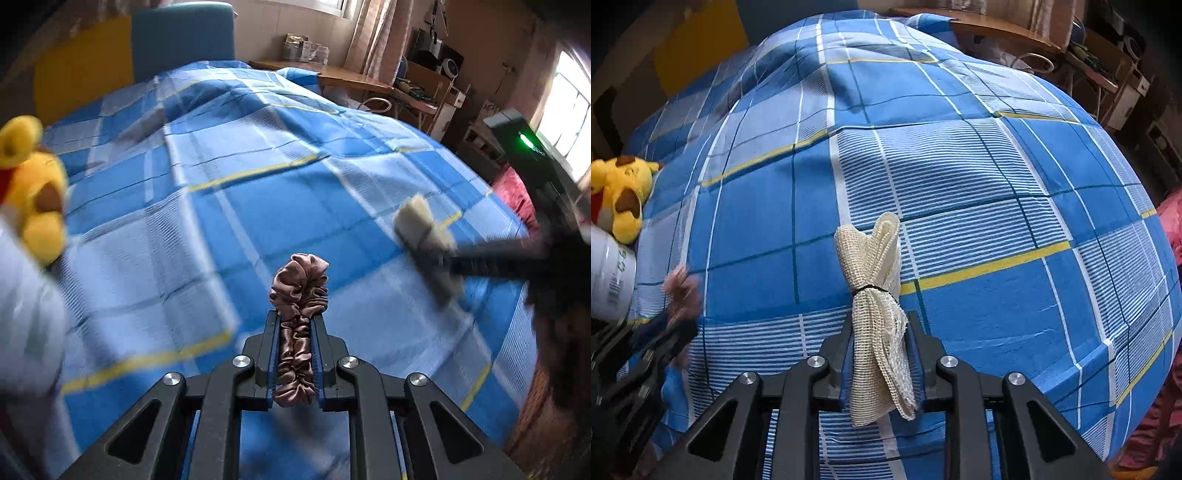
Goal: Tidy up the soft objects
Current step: 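Grasp the brown satin scrunchie with the left gripper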
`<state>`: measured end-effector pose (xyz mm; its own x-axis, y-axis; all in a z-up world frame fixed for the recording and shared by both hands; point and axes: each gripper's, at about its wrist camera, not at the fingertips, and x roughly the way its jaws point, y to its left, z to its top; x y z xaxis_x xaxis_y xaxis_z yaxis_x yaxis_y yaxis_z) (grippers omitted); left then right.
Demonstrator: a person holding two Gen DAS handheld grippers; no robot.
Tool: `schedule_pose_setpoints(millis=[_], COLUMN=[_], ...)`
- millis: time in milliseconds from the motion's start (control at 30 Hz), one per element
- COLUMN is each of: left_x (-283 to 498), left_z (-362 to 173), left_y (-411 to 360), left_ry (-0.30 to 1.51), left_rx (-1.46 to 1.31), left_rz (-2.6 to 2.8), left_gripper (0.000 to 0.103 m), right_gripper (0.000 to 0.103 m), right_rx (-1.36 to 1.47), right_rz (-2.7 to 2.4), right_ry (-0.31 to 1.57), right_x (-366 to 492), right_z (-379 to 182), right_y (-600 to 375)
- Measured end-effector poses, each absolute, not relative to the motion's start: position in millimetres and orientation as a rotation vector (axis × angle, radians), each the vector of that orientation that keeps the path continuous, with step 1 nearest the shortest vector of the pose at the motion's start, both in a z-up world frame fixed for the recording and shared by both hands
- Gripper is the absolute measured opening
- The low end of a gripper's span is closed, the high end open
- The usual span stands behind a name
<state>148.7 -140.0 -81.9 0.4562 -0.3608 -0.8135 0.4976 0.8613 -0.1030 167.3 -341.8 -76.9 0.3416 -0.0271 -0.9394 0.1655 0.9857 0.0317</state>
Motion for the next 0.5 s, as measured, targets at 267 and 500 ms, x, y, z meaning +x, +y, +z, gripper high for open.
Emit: schedule_pose_setpoints(millis=[267, 500], left_x=[88, 60], left_z=[-94, -76], left_y=[-86, -47], left_ry=[0.979, 0.922], left_rx=[0.151, 0.121], left_rz=[-0.424, -0.341], left_gripper=[0.015, 0.015], right_gripper=[0.025, 0.025], right_rx=[0.140, 0.072], right_rz=[-0.136, -0.142], right_ry=[1.216, 1.192], right_x=[169, 167], right_z=[-81, -82], right_y=[-344, -336])
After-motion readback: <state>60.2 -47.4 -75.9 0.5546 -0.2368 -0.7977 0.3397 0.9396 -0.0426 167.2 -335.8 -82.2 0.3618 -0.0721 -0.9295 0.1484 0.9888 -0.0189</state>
